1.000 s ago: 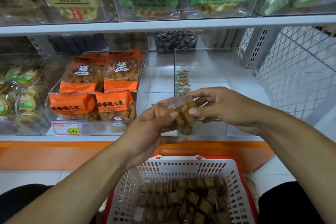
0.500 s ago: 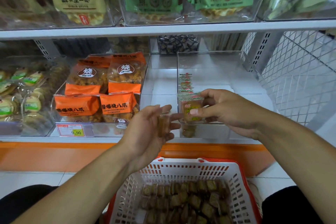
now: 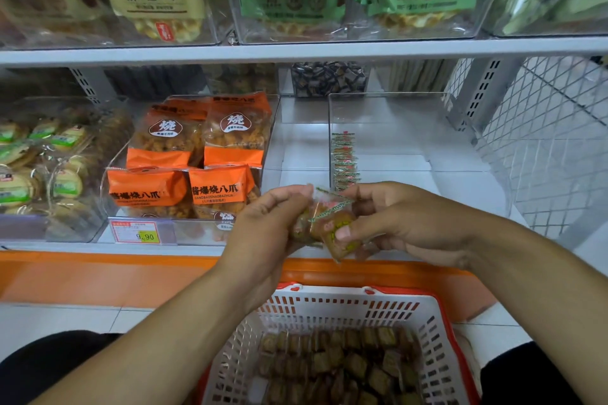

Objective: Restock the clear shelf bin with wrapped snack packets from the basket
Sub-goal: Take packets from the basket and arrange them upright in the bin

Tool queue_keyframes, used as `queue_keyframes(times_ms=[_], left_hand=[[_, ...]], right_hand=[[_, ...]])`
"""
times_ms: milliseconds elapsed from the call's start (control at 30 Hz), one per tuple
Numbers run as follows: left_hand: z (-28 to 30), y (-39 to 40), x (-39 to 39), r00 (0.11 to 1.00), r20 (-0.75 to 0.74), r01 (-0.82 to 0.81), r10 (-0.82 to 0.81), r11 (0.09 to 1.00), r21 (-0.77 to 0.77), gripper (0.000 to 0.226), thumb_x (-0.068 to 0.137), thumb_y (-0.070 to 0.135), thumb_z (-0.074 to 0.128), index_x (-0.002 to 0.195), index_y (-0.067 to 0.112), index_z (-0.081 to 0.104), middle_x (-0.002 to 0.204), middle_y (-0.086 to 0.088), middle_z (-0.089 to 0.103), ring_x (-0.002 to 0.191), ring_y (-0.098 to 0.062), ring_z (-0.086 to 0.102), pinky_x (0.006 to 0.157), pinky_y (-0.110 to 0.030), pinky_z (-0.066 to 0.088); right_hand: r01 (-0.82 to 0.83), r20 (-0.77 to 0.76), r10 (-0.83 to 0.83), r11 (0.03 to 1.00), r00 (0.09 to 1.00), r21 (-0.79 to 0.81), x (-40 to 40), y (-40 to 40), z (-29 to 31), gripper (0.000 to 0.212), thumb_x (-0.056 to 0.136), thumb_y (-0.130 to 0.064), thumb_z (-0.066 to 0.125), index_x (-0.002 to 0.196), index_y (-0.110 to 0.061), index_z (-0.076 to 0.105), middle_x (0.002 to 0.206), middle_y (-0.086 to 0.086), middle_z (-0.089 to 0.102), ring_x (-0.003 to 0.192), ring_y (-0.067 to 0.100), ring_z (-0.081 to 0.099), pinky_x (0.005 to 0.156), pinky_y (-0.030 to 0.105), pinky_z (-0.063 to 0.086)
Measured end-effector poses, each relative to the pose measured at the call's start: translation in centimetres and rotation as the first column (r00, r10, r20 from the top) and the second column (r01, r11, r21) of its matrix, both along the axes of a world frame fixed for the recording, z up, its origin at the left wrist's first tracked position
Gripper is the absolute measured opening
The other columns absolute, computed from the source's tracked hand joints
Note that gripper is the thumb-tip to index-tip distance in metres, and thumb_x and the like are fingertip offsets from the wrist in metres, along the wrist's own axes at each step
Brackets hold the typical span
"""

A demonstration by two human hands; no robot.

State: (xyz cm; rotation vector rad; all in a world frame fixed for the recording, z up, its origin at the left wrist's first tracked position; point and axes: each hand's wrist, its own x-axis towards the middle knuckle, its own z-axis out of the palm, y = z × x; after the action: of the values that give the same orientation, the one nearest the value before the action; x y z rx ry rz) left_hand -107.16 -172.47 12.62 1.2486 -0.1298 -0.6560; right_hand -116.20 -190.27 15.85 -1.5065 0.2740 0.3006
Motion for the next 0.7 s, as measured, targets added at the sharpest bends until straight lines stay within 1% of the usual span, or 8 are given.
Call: queue_keyframes(times_ms=[33, 133, 233, 333, 433, 500, 633, 700], left_hand=[[0.1, 0.1, 0.1, 1.0, -0.014, -0.004, 0.003, 1.0, -0.024, 0.019, 0.093, 0.024, 0.067, 0.104, 0.011, 0.073, 0.093, -0.011, 0.076, 0.072, -0.019, 0.072, 0.063, -0.032, 0.059], [0.4, 0.3, 0.5, 0.999, -0.052, -0.003, -0.002, 0.995, -0.104, 0.026, 0.102, 0.014, 0.048, 0.11, 0.007, 0.072, 0.097, -0.011, 0.076, 0.081, -0.021, 0.073, 0.069, -0.033, 0.062], [0.5, 0.3, 0.2, 1.0, 0.017, 0.027, -0.026, 0.997, -0.078, 0.023, 0.101, 0.006, 0.051, 0.117, 0.01, 0.067, 0.103, -0.012, 0.078, 0.086, -0.021, 0.074, 0.073, -0.032, 0.061], [0.1, 0.0, -0.2, 0.996, 0.094, 0.003, 0.003, 0.998, -0.065, 0.019, 0.1, 0.006, 0.055, 0.114, 0.011, 0.066, 0.093, -0.008, 0.077, 0.081, -0.018, 0.071, 0.072, -0.029, 0.06], [0.0, -0.6, -0.6, 0.988, 0.148, -0.028, 0.037, 0.998, -0.065, 0.015, 0.099, 0.005, 0.057, 0.105, 0.014, 0.068, 0.081, -0.005, 0.07, 0.075, -0.015, 0.064, 0.073, -0.029, 0.059], [0.0, -1.3, -0.6, 0.983, 0.176, -0.036, 0.05, 0.996, -0.082, 0.015, 0.099, 0.004, 0.057, 0.104, 0.014, 0.068, 0.081, -0.005, 0.07, 0.075, -0.015, 0.065, 0.074, -0.029, 0.058], [0.4, -2.7, 0.6, 0.936, 0.349, -0.052, 0.049, 0.999, 0.0, 0.014, 0.099, 0.011, 0.061, 0.107, 0.02, 0.07, 0.091, -0.004, 0.078, 0.09, -0.017, 0.07, 0.091, -0.032, 0.055], [0.5, -3.6, 1.5, 0.873, 0.487, -0.046, -0.005, 0.995, 0.093, 0.018, 0.099, 0.012, 0.063, 0.111, 0.023, 0.069, 0.101, 0.002, 0.078, 0.105, -0.016, 0.071, 0.097, -0.03, 0.054]], right_hand=[[0.019, -0.003, -0.019, 1.0, 1.0, -0.004, 0.0, -0.1, 0.0, 0.043, 0.085, 0.001, 0.073, 0.125, -0.012, 0.064, 0.114, 0.014, 0.074, 0.094, 0.027, 0.073, 0.071, 0.031, 0.06], [0.051, -0.007, -0.051, 0.999, 0.999, 0.005, 0.0, -0.5, 0.0, 0.045, 0.085, -0.005, 0.072, 0.128, -0.015, 0.064, 0.116, 0.015, 0.073, 0.104, 0.035, 0.071, 0.079, 0.034, 0.06], [0.038, -0.005, -0.038, 0.999, 0.999, 0.02, -0.1, -0.3, -0.1, 0.044, 0.088, -0.009, 0.068, 0.131, -0.015, 0.063, 0.121, 0.012, 0.072, 0.11, 0.031, 0.07, 0.096, 0.041, 0.057], [0.034, -0.025, -0.032, 0.997, 0.999, 0.065, 0.0, 0.0, -0.2, 0.037, 0.094, -0.007, 0.063, 0.131, -0.01, 0.061, 0.122, 0.013, 0.072, 0.113, 0.026, 0.069, 0.101, 0.042, 0.055], [0.051, -0.031, -0.047, 0.987, 0.998, 0.152, 0.1, 0.1, -0.2, 0.039, 0.094, -0.005, 0.06, 0.133, -0.004, 0.058, 0.126, 0.02, 0.068, 0.12, 0.03, 0.065, 0.107, 0.045, 0.049], [0.075, -0.017, -0.073, 0.976, 0.997, 0.202, 0.4, -0.1, 0.0, 0.044, 0.09, -0.005, 0.06, 0.134, -0.002, 0.057, 0.131, 0.027, 0.063, 0.12, 0.033, 0.062, 0.113, 0.05, 0.041], [0.095, 0.032, -0.104, 0.974, 0.994, 0.205, 1.3, -1.2, 0.5, 0.047, 0.088, -0.002, 0.06, 0.135, -0.003, 0.059, 0.132, 0.024, 0.063, 0.123, 0.033, 0.062, 0.111, 0.044, 0.045], [0.102, 0.043, -0.115, 0.967, 0.992, 0.233, 1.9, -2.4, 0.9, 0.047, 0.082, -0.003, 0.065, 0.128, -0.005, 0.065, 0.125, 0.02, 0.069, 0.115, 0.029, 0.068, 0.104, 0.038, 0.052]])
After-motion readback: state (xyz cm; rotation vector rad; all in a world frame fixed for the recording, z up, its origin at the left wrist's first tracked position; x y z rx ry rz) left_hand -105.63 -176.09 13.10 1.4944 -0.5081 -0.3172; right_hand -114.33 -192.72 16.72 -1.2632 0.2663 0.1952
